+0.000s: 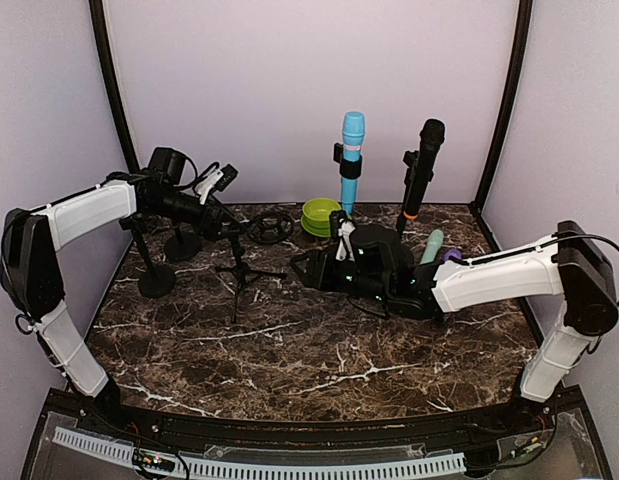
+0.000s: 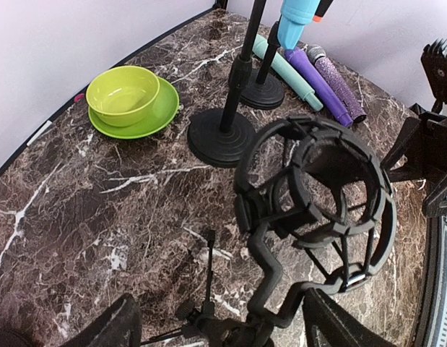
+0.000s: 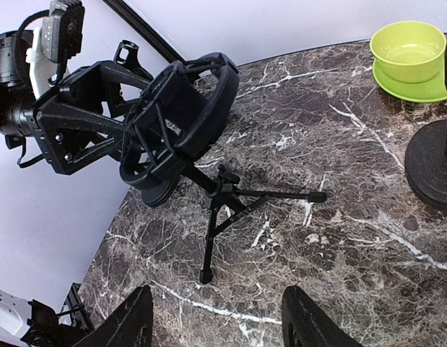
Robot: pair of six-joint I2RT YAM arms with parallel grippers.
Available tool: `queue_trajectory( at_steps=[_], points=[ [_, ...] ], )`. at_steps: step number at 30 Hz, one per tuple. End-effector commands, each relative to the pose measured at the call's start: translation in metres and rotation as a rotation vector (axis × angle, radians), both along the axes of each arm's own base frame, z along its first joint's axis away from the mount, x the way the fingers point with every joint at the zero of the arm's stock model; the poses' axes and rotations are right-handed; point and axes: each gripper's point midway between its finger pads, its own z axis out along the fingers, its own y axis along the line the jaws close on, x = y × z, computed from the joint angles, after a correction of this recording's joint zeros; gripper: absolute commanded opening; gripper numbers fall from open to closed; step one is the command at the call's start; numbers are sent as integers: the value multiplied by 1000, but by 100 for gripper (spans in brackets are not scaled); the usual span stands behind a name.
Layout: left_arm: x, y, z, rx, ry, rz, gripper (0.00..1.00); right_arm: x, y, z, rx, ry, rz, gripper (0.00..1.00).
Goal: Remove the microphone from the stand
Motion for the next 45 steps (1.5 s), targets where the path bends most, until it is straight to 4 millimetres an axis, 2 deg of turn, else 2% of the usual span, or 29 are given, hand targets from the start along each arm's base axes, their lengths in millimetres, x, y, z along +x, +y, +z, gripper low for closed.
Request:
queue_trajectory(
  at_steps=[1, 5, 11, 16, 22, 24, 29, 33, 39, 45],
  points=[
    [-13, 11, -25, 67, 41, 14, 77, -3, -3, 10, 15, -25, -8, 61],
    [-19, 6, -8, 13, 19, 2, 76, -4, -3, 10, 20, -22, -6, 61],
    [-23, 7, -10, 23, 31, -9, 76, -5, -4, 9, 24, -17, -7, 61],
    [-31, 2, 16, -23, 6, -49, 77, -6, -7, 9, 22, -17, -12, 61],
    [-60, -10, 52, -128, 41, -168, 78, -6, -5, 7, 25, -12, -7, 61],
    [-57, -9, 55, -130, 30, -148, 78, -6, -3, 6, 25, -11, -3, 61],
    [-17, 9, 40, -23, -75, 38, 74, -6, -1, 7, 29, -12, 3, 60],
    [0, 14, 22, 16, -62, 99, 71, -6, -3, 7, 27, -13, 2, 60],
    [3, 12, -4, 38, -14, 94, 71, -7, -5, 6, 28, -10, -7, 60],
    [-3, 20, -37, 116, 18, 89, 71, -6, -7, 4, 21, -10, -13, 60]
  ],
)
